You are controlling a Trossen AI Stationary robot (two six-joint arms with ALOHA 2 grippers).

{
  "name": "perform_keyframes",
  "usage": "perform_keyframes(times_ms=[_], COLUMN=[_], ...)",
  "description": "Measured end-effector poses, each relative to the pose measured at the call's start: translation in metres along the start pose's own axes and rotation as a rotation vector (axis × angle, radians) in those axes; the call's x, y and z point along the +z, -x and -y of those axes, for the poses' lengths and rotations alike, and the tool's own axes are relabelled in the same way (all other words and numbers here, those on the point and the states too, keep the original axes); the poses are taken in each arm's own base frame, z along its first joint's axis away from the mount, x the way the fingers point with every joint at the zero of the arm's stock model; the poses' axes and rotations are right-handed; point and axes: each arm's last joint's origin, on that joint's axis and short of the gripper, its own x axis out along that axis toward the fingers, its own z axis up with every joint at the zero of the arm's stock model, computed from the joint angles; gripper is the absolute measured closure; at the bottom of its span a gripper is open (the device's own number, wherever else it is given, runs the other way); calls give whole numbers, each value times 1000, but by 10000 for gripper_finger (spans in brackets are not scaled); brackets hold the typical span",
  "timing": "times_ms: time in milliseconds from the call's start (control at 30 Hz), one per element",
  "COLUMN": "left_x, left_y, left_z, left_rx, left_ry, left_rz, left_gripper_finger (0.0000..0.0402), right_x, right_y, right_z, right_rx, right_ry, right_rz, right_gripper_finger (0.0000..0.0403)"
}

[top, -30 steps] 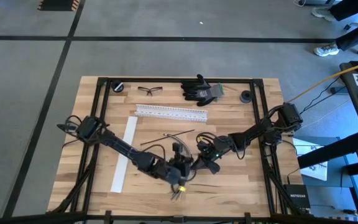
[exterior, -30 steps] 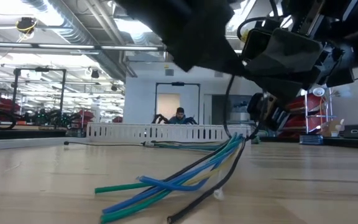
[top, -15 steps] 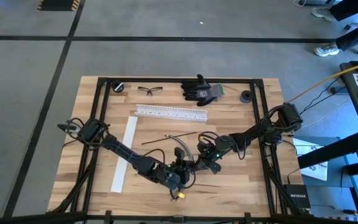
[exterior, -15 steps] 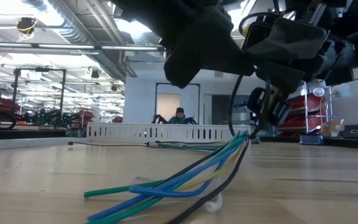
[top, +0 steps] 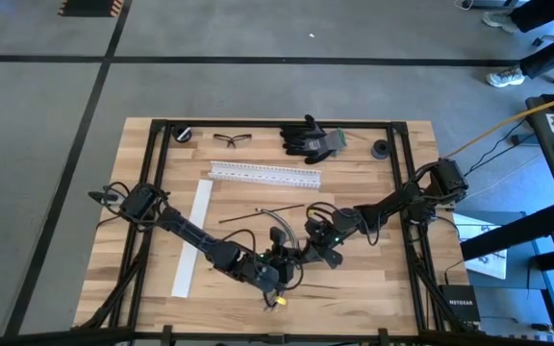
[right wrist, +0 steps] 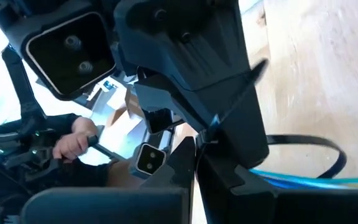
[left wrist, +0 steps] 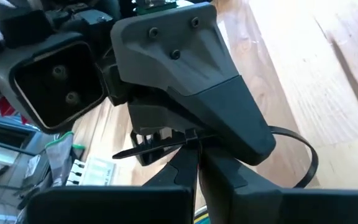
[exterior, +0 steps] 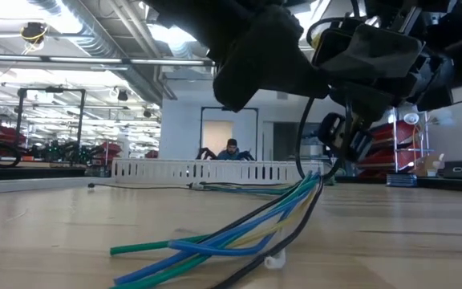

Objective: Ziptie cables
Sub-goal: Wrap the black zip tie on the cable

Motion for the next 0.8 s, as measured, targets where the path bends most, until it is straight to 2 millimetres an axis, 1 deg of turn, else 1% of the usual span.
perform_keyframes(times_ms=[67,133,367,467,533,600,667,800], left_x=[0,1,1,1,0,0,1,2], left_y=[0,0,1,0,0,0,-1,-3], left_z=[0,0,1,0,0,0,-1,-5], left_rx=[0,-1,-9,-11,-10,-5,2,17], left_ry=[2,4,-4,-14,-12,-10,6,68], left_rz=[0,4,7,5,2,1,5,18], left_gripper_finger=[401,401,401,401,401,401,401,401], right_x=[0,0,0,-2,-3,-2,-1,-1], right_y=[0,0,1,2,2,3,3,2], right_z=[-1,-2,-7,-9,-10,-12,-13,-8], right_rx=[6,36,180,256,280,300,289,201], right_ry=[34,57,67,57,9,-6,20,110], right_rz=[0,-17,-124,-204,-240,-262,-233,-170], right_gripper_finger=[390,369,251,217,206,204,205,209])
